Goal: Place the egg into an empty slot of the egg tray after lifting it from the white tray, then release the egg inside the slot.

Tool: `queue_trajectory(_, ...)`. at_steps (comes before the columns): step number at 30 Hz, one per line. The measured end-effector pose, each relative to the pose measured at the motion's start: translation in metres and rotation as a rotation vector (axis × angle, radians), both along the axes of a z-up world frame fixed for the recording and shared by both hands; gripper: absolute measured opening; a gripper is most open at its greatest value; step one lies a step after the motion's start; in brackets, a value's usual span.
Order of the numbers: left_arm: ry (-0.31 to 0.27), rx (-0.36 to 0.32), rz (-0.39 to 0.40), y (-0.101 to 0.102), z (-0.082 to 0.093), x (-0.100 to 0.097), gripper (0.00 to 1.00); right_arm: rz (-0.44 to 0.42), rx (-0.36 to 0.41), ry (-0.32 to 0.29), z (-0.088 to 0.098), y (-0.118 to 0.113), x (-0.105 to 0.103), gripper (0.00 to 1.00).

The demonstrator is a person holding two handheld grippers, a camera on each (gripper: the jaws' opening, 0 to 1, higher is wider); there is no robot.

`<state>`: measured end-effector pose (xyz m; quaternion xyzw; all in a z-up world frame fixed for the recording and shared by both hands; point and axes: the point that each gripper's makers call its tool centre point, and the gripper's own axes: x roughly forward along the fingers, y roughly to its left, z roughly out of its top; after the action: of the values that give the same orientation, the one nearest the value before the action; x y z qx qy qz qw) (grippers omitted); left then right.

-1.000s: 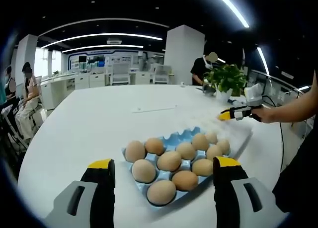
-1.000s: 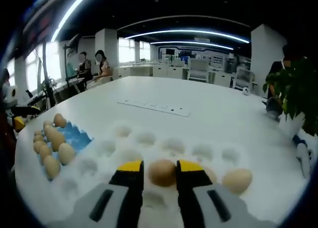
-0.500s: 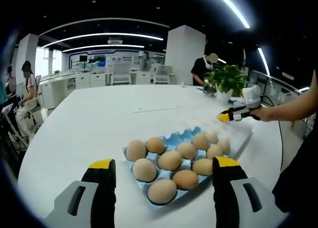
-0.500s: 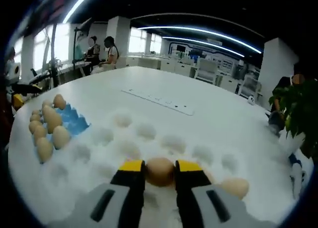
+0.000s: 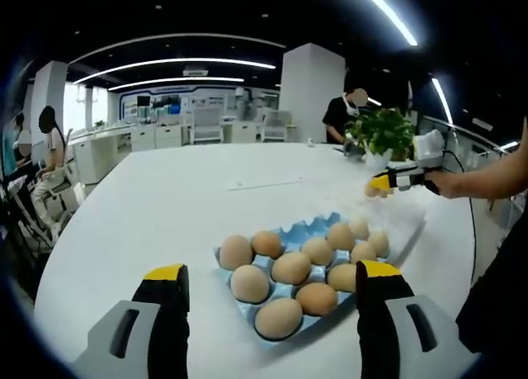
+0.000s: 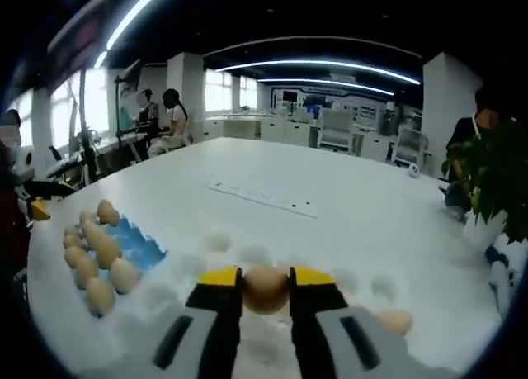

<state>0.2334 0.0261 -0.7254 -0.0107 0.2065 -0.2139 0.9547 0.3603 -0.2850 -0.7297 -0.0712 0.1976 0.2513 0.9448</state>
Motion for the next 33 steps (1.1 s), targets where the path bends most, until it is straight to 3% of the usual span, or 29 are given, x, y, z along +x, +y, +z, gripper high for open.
queue_trajectory(5,-0.002,0.004,-0.001,-0.001,0.000,0.001,0.84,0.069,-0.010,-0.002,-0.001,0.027,-0.007,0.21)
queue_trajectory(11,0.000,0.000,0.002,0.000,-0.001,0.000,0.84,0.155,0.053,-0.006,0.006,0.065,-0.014,0.21)
queue_trajectory(19,-0.011,0.002,0.007,0.002,0.002,0.000,0.85,0.282,0.063,-0.005,0.004,0.116,-0.019,0.21)
queue_trajectory(33,-0.005,0.002,-0.004,-0.001,0.001,0.000,0.84,0.407,0.080,-0.001,0.006,0.177,-0.026,0.20)
